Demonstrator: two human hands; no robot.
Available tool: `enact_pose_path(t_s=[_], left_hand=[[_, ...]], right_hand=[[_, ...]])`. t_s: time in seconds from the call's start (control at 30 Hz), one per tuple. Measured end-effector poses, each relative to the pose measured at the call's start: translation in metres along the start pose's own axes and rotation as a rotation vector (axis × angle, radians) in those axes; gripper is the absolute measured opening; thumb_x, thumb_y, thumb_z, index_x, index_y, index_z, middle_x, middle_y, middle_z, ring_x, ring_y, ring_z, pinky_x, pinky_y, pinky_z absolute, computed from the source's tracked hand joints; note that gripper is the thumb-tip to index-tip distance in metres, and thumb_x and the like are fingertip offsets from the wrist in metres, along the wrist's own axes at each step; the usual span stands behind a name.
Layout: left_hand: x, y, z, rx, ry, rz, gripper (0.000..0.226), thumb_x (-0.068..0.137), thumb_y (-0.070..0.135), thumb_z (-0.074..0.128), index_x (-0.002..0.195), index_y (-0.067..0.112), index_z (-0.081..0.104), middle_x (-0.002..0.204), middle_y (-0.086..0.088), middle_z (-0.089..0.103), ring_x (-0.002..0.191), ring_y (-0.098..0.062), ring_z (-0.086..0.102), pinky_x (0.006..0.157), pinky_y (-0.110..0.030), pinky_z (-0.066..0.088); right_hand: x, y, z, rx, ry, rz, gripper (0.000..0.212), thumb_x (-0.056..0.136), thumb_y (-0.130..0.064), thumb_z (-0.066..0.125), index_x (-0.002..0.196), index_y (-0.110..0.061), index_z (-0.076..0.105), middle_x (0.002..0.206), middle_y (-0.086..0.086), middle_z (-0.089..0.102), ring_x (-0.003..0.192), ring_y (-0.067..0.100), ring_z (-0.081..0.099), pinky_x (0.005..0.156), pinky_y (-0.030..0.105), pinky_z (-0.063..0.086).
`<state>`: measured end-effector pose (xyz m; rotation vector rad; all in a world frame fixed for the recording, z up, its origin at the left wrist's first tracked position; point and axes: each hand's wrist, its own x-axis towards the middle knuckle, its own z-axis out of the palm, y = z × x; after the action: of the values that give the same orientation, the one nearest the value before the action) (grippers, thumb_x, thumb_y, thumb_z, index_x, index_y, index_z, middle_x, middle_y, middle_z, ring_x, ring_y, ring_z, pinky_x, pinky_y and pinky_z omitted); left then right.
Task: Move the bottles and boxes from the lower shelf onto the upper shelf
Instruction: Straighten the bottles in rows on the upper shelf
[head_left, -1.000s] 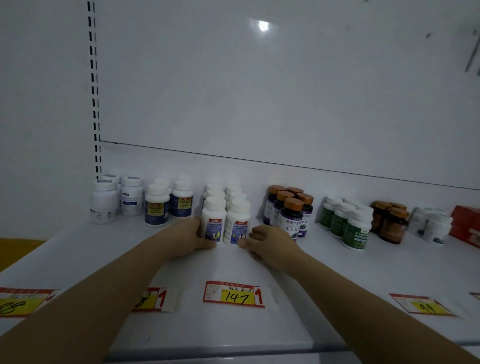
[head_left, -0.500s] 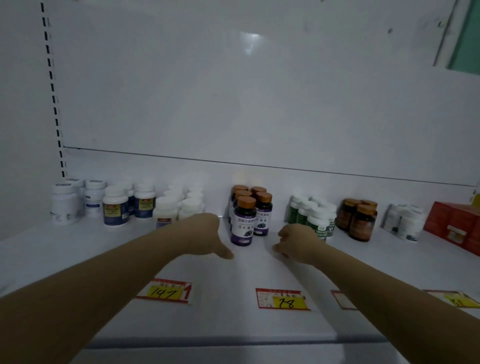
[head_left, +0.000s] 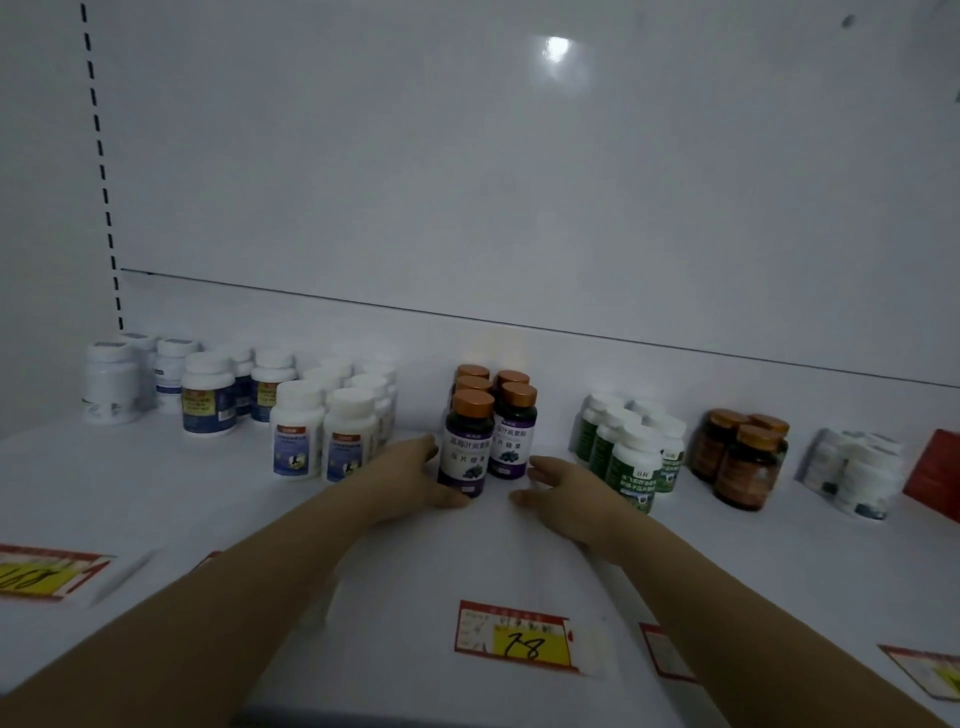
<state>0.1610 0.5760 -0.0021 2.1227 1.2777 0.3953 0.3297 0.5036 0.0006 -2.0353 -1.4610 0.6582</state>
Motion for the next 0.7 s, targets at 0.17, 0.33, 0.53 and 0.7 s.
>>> enact_pose_path(t_s=[0.17,0.33,0.53,0.7], left_hand=[[0.001,0.002,-0.004,-0.025,-0.048,0.055,0.066,0.082,0.029,0.068,0.141,0.021,0.039,0.145,0.002,0.047,0.13,-0.016,0.046,0.108,-0.028,0.032],[0.003,0.0,-0.006,0.0,-0.086,0.087,0.066,0.084,0.029,0.067,0.143,0.021,0.037,0.146,0.002,0.045,0.133,-0.016,0.043,0.11,-0.026,0.029],[0.007,-0.001,-0.006,0.045,-0.092,0.124,0.066,0.085,0.03,0.066,0.143,0.02,0.036,0.147,0.001,0.044,0.133,-0.017,0.043,0.109,-0.025,0.029],[0.004,0.002,-0.001,0.108,-0.083,0.096,0.062,0.087,0.033,0.063,0.142,0.019,0.037,0.145,-0.001,0.046,0.131,-0.019,0.045,0.109,-0.028,0.032]], right_hand=[[0.004,-0.004,0.002,-0.092,-0.013,0.004,0.061,0.093,-0.034,0.055,0.147,-0.022,0.029,0.151,-0.001,0.037,0.137,0.019,0.037,0.111,0.03,0.029],[0.006,-0.003,0.003,-0.096,-0.024,0.019,0.059,0.094,-0.034,0.052,0.148,-0.022,0.03,0.151,-0.002,0.037,0.138,0.019,0.036,0.112,0.031,0.028],[0.008,-0.003,0.004,-0.124,-0.013,0.039,0.06,0.094,-0.034,0.051,0.148,-0.022,0.029,0.151,-0.001,0.037,0.138,0.019,0.036,0.113,0.034,0.027],[-0.004,-0.005,0.008,-0.192,0.046,0.043,0.066,0.093,-0.036,0.053,0.149,-0.016,0.023,0.153,0.004,0.034,0.138,0.022,0.036,0.112,0.032,0.029]])
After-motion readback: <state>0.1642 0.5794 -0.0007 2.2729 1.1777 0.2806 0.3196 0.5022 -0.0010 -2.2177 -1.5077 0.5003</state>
